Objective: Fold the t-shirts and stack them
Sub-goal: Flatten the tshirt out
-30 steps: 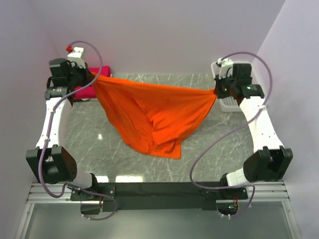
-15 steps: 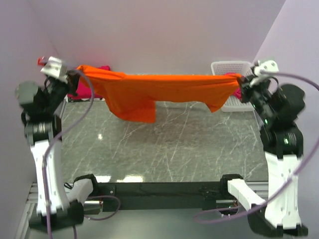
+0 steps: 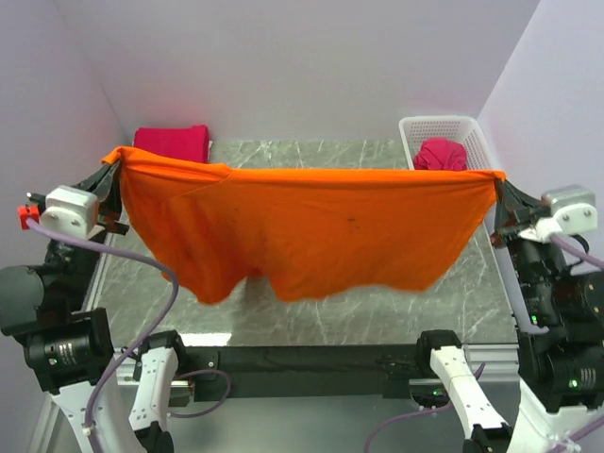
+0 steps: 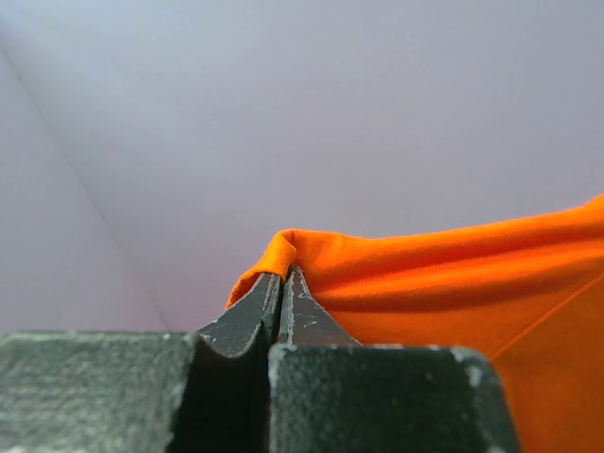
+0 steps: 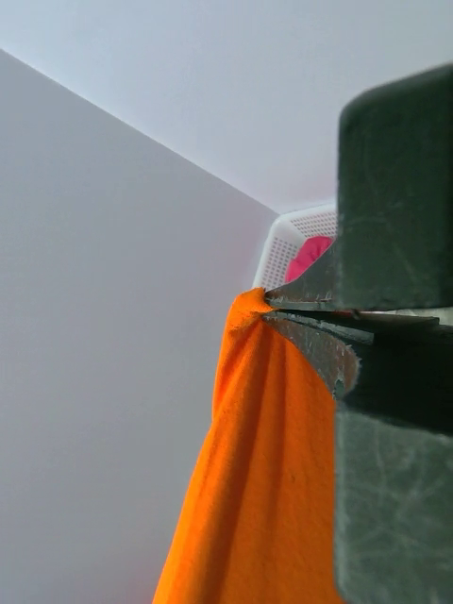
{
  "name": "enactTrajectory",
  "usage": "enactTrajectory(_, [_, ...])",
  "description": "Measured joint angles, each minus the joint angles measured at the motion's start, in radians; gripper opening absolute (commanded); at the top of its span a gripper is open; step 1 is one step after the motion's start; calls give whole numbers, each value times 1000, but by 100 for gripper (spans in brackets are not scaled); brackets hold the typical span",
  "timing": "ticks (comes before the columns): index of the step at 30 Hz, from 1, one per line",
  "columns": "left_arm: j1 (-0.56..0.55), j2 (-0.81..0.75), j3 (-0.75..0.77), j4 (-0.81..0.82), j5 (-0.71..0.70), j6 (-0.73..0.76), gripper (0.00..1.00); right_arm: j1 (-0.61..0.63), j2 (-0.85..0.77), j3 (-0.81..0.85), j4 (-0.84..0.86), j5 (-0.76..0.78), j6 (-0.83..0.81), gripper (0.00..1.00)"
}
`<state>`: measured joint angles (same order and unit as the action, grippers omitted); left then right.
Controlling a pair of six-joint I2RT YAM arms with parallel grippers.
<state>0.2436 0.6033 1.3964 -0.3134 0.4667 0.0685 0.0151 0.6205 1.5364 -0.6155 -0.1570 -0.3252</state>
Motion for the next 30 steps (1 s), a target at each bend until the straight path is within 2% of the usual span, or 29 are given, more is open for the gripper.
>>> enactTrajectory(7, [-3,223,137,-30,63,4,1,0,165,-79,89,9,-10,0])
enactTrajectory(15, [-37,604,-12,-10,161,29,2,14,509,-322,232,-26,-10,0])
enactTrajectory(19, [-114,753,-127,30,179,87,2,27,682,-380,249,-27,-10,0])
enactTrajectory(22, [-193,882,-144,96,182,116,1,37,814,-374,299,-9,-11,0])
enactTrajectory(25, [-245,1101,-26,152,186,114,1,51,976,-311,337,30,-11,0])
enactTrajectory(27, [-250,1295,154,159,184,102,2,59,1091,-233,358,64,-10,1])
enactTrajectory(29, [-246,1462,327,167,180,97,28,65,1213,-130,369,104,0,30])
enactTrajectory(30, [-244,1539,418,169,179,92,38,69,1265,-76,363,132,6,42])
